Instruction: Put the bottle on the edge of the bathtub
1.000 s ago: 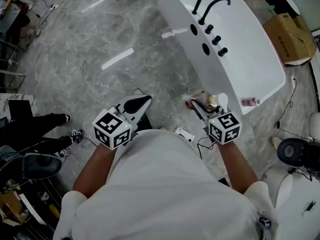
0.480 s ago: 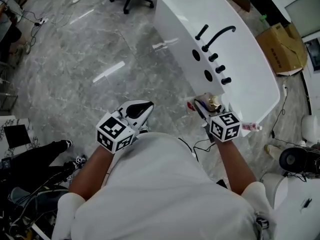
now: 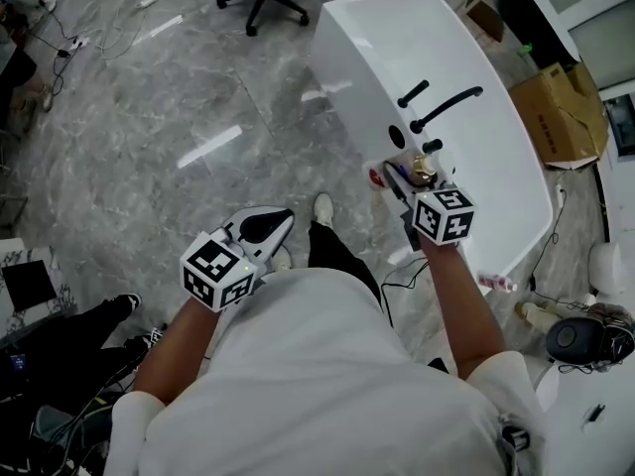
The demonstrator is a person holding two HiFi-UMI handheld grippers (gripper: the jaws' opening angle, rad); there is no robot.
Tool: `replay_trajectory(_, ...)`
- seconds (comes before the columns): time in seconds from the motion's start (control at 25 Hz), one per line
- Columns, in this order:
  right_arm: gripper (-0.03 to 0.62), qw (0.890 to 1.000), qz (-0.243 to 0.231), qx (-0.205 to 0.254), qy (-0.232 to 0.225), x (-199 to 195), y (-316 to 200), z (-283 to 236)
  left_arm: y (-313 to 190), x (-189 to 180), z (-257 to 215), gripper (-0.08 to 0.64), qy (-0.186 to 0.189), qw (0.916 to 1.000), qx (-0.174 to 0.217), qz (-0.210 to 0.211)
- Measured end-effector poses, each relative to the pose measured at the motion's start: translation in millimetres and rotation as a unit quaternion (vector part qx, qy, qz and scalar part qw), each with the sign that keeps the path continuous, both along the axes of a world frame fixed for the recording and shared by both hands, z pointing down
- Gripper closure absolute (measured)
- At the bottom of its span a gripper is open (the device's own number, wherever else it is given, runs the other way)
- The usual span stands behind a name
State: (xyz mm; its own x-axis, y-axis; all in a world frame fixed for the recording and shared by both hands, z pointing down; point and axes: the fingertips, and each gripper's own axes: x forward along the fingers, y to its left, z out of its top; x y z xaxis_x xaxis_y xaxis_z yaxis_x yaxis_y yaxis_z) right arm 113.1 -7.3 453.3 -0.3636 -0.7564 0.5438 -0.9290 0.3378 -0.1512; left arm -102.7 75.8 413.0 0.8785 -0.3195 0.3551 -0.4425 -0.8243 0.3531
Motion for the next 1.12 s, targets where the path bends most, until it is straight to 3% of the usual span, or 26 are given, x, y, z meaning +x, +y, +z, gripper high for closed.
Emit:
replay_trajectory(0.32, 0.365, 1.000, 0.020, 0.006, -0.006, 46, -145, 26, -100, 8, 5, 0.540, -0.021, 0.9990, -0.002, -0.040)
replay_trajectory(0.88, 0.365, 0.999, 0.023, 0.007, 0.035, 147, -389, 112, -269, 98, -3, 0.540, -0.044, 0.9965, -0.022, -0.068)
replay_trajectory(1.12, 0.365, 0.998, 0.036, -0.005, 0.042, 171, -454, 173, -302, 119, 17, 0.540, -0.058, 0.9943, -0.043, -0.078)
